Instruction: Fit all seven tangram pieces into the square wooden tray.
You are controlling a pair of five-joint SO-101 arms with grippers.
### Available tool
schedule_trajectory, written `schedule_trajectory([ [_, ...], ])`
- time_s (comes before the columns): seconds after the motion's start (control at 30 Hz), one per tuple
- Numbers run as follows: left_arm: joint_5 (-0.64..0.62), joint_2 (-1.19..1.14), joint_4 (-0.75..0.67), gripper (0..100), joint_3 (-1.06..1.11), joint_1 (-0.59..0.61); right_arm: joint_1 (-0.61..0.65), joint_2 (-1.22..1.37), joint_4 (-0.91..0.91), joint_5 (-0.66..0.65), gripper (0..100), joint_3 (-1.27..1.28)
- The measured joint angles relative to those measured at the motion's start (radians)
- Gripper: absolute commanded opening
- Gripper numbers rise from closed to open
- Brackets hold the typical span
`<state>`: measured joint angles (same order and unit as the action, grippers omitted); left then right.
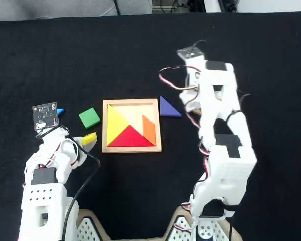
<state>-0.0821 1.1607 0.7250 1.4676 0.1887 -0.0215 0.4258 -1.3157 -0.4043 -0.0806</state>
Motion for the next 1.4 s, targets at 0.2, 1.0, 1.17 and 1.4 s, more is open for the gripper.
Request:
schedule_trajectory([
  [0.2,0.000,0.000,0.000,35,0.000,0.000,0.017,0.000,-0.002,-0.006,24.1,0.000],
  [1.0,0.000,0.000,0.000,35,0.000,0.000,0.015,0.187,-0.014,-0.055,17.8,-0.149],
  [1.17,0.000,0.000,0.000,35,0.000,0.000,0.015,0.187,-0.020,-0.055,18.1,-0.164],
  [1.4,0.000,0.000,0.000,35,0.000,0.000,0.015,0.187,-0.020,-0.055,9.6,-0.164],
])
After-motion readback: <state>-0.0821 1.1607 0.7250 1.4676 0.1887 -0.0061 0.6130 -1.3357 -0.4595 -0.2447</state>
